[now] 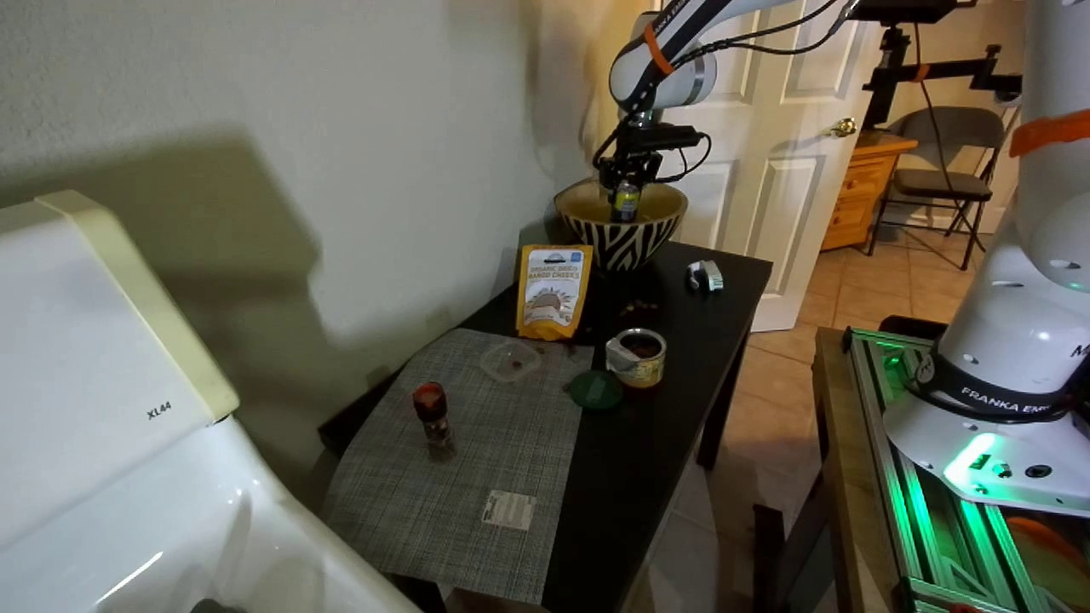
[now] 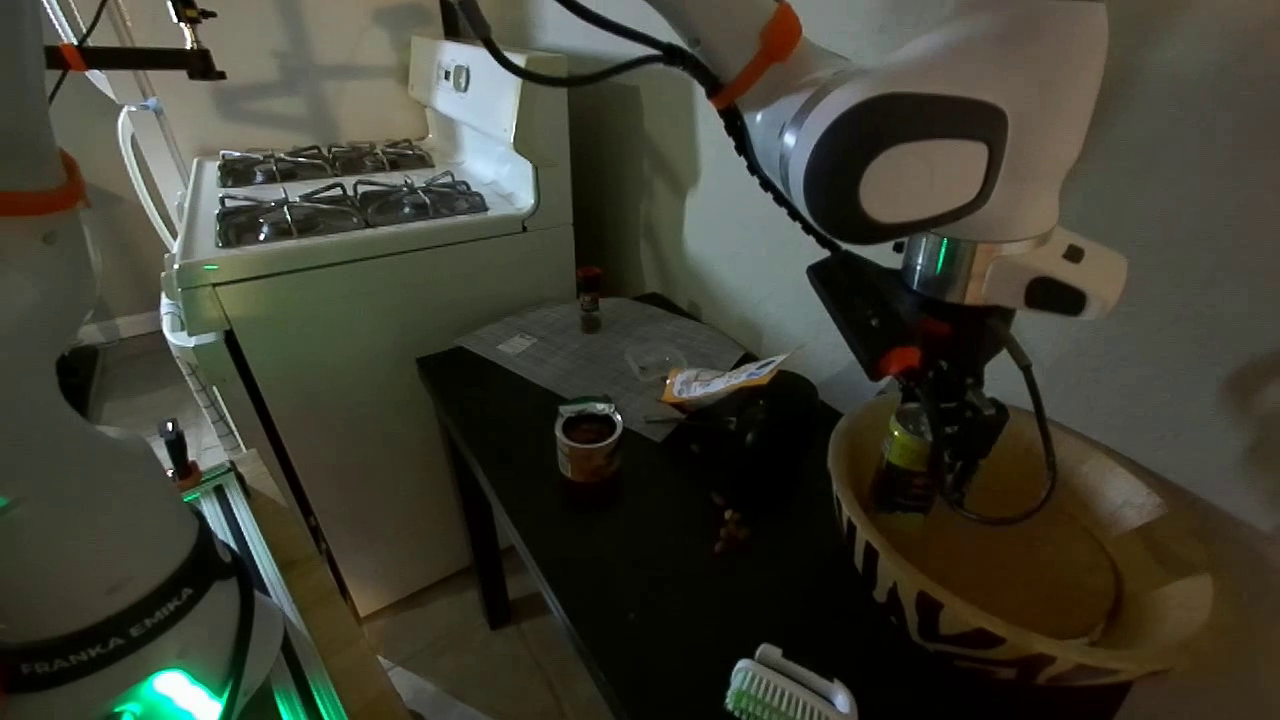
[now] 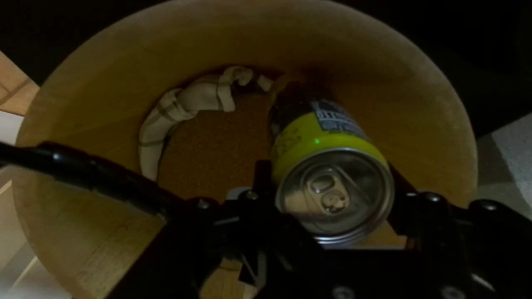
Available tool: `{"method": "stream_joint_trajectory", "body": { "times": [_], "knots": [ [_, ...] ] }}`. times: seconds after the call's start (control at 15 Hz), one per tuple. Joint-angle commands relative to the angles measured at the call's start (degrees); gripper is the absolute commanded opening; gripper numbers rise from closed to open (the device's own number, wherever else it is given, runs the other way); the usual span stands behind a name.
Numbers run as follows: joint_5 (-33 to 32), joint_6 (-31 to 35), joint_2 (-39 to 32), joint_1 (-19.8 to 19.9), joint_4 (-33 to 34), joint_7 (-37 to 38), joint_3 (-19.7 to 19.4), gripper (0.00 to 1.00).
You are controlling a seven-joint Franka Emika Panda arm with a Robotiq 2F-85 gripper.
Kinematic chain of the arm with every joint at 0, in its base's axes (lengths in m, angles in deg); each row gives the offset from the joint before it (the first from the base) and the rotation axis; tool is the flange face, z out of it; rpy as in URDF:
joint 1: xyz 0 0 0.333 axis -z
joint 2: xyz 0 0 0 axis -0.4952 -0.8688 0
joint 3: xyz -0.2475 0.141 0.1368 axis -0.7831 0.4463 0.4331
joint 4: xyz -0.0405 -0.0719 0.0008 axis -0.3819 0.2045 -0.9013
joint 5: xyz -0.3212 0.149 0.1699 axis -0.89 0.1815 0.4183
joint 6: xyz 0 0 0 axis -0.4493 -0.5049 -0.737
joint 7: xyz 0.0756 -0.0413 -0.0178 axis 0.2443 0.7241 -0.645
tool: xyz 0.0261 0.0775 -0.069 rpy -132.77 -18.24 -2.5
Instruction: Put the can in the brown bowl
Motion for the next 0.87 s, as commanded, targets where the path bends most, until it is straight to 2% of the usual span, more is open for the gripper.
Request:
{"method": "stream_joint_trajectory", "body": {
  "times": [0.0, 0.07, 0.2, 0.53, 0.67, 0.73, 0.8],
  "knots": [
    [-3.45, 0.13, 0.20, -1.97, -2.17, 3.10, 0.02, 0.88],
    [-4.02, 0.44, 0.81, -2.65, -3.14, 2.82, 0.45, 0.90],
    [-3.51, 0.70, 5.98, -4.48, -7.94, -1.56, 3.72, 0.99],
    [-2.79, 0.21, 15.92, -8.82, -18.65, -8.70, 10.14, 1.00],
    [-0.63, -0.61, 19.69, -10.86, -23.78, -11.86, 12.66, 1.00],
    [-2.26, -0.35, 14.10, -10.08, -16.91, -8.28, 10.96, 1.00],
    [-1.91, -0.34, 15.88, -11.00, -19.30, -9.05, 11.86, 1.00]
  ]
}}
